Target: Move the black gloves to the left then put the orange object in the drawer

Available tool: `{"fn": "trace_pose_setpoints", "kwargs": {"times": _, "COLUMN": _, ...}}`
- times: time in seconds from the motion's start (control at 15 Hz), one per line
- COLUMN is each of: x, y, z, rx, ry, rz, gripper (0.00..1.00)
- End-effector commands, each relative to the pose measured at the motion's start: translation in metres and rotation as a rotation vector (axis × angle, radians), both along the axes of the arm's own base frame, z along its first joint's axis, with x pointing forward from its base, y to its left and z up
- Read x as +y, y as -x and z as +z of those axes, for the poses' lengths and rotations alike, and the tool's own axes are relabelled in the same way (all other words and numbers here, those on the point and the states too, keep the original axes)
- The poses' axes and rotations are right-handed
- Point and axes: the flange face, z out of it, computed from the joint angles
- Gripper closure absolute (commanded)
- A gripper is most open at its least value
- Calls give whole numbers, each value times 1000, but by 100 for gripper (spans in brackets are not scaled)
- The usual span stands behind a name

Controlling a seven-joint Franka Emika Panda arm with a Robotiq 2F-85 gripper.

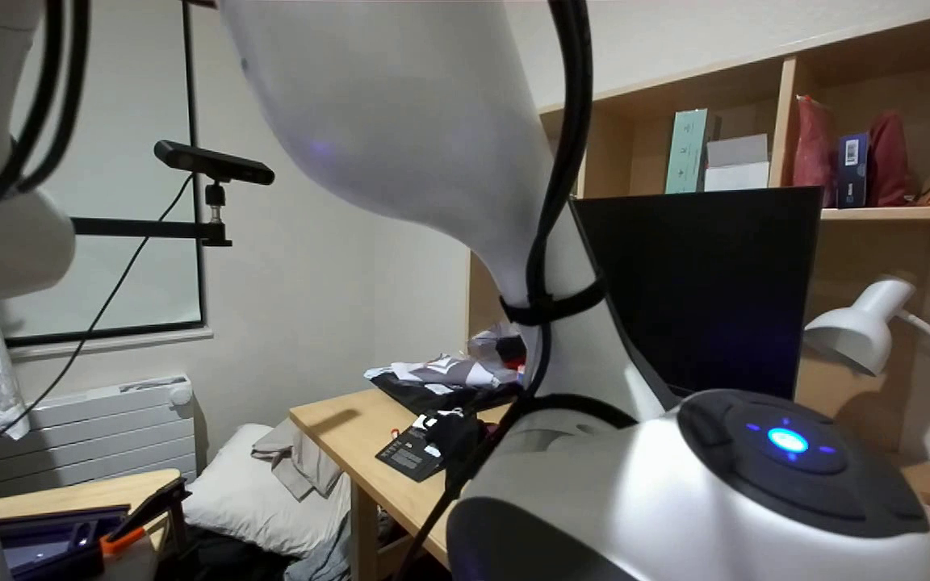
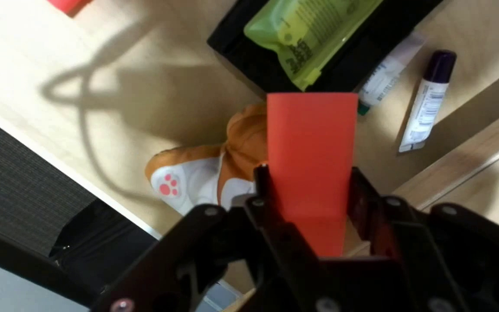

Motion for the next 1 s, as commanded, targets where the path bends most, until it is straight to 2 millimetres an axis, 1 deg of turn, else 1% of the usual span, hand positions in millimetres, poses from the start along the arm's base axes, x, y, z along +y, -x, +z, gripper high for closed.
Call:
{"fn": "trace_pose_setpoints", "kwargs": {"times": 0.0, "x": 4, "y": 14, "z": -4, "rx": -61, "ry": -17, "rz": -15, "gripper": 81}}
{"fn": "trace_pose_setpoints", "kwargs": {"times": 0.2, "x": 7, "y": 30, "z": -12, "rx": -51, "ry": -55, "rz": -16, "gripper": 81}}
{"fn": "trace_pose_setpoints", "kwargs": {"times": 0.27, "x": 10, "y": 28, "z": -10, "rx": -52, "ry": -54, "rz": 11, "gripper": 81}}
{"fn": "trace_pose_setpoints", "kwargs": {"times": 0.33, "x": 4, "y": 23, "z": -12, "rx": -35, "ry": -60, "rz": -30, "gripper": 56}}
{"fn": "trace_pose_setpoints", "kwargs": {"times": 0.47, "x": 6, "y": 26, "z": -13, "rx": -35, "ry": -67, "rz": -21, "gripper": 56}}
{"fn": "trace_pose_setpoints", "kwargs": {"times": 0.6, "x": 8, "y": 24, "z": -13, "rx": -38, "ry": -69, "rz": -17, "gripper": 56}}
{"fn": "trace_pose_setpoints", "kwargs": {"times": 0.67, "x": 8, "y": 23, "z": -13, "rx": -39, "ry": -70, "rz": -16, "gripper": 81}}
{"fn": "trace_pose_setpoints", "kwargs": {"times": 0.87, "x": 9, "y": 31, "z": -11, "rx": 31, "ry": -89, "rz": -112, "gripper": 81}}
{"fn": "trace_pose_setpoints", "kwargs": {"times": 0.93, "x": 8, "y": 31, "z": -9, "rx": 25, "ry": -86, "rz": -146, "gripper": 81}}
